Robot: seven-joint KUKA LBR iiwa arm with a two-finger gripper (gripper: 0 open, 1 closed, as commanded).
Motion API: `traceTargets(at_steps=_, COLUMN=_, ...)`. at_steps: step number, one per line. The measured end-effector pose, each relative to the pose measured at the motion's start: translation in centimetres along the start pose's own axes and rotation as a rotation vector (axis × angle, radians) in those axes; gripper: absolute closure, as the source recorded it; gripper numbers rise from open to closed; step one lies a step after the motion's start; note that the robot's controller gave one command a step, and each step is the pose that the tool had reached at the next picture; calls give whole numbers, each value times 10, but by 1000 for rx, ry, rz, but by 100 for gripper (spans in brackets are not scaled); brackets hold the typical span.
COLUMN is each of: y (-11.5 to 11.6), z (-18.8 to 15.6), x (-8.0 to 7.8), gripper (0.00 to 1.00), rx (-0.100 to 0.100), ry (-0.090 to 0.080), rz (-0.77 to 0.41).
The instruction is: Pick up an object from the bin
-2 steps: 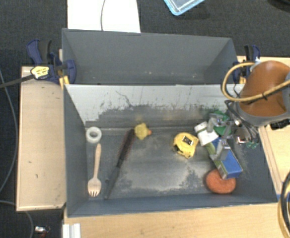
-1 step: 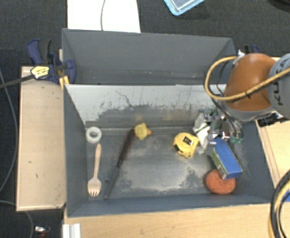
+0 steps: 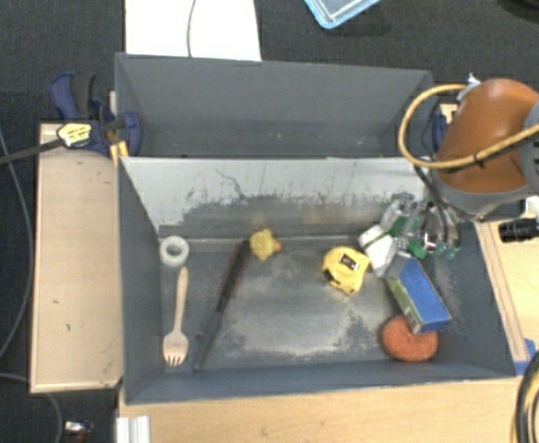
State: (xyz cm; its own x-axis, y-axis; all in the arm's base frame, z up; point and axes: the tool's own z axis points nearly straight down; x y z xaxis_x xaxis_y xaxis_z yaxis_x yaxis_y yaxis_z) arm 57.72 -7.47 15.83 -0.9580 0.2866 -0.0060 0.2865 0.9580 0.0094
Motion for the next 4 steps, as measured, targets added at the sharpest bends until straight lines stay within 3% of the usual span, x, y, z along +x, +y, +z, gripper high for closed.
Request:
traceTargets(at_steps=1, y=-2, z=-18, x=-4, gripper=0, rx=2, ry=-9, rz=61)
traceTargets(at_steps=2, y=-8, z=-45, x=5, gripper=0, rx=2, ry=-4, rz=-97)
traceTargets(at_steps=3, y=-17, z=-34, x=26, gripper=0, rx=-1, ry=-10, rz=74)
traceTargets(at_steps=4, y=-27, z=-90, x=7, gripper=0, rx=0, ry=-14, rz=19)
